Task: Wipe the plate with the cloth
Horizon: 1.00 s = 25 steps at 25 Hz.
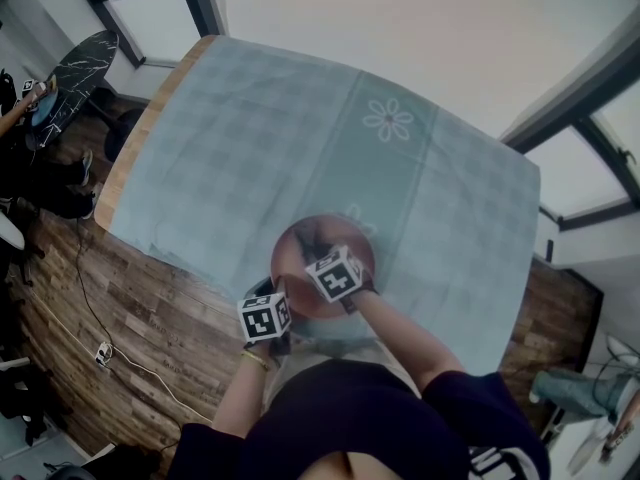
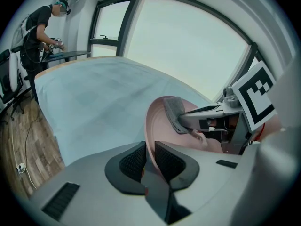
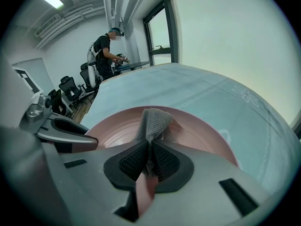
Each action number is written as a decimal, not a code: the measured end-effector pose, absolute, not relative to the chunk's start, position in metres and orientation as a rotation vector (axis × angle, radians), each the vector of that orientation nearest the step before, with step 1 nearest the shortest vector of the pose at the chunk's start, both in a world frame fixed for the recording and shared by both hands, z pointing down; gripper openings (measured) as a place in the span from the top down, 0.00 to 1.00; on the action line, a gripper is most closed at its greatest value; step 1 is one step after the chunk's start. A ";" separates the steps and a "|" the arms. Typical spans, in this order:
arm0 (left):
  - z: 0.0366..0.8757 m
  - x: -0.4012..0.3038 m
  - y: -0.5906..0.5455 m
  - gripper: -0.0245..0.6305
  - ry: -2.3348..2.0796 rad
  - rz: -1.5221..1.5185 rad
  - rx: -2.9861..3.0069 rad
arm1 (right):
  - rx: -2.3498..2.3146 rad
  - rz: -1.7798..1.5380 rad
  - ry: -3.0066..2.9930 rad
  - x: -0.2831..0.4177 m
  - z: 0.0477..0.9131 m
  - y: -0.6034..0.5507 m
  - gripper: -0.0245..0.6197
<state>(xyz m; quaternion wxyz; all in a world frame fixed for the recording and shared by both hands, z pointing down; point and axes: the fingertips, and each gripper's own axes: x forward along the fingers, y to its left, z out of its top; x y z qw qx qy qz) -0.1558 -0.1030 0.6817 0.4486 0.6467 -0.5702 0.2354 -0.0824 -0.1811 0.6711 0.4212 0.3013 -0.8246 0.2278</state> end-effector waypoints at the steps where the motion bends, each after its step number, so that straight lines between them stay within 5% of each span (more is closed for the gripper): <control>1: 0.682 -0.156 -0.103 0.86 -1.412 0.582 1.599 | 0.749 0.565 -2.068 -0.083 0.671 -0.179 0.91; 25: 0.682 -0.154 -0.102 0.86 -1.411 0.562 1.592 | 0.556 0.577 -2.122 -0.111 0.666 -0.123 0.91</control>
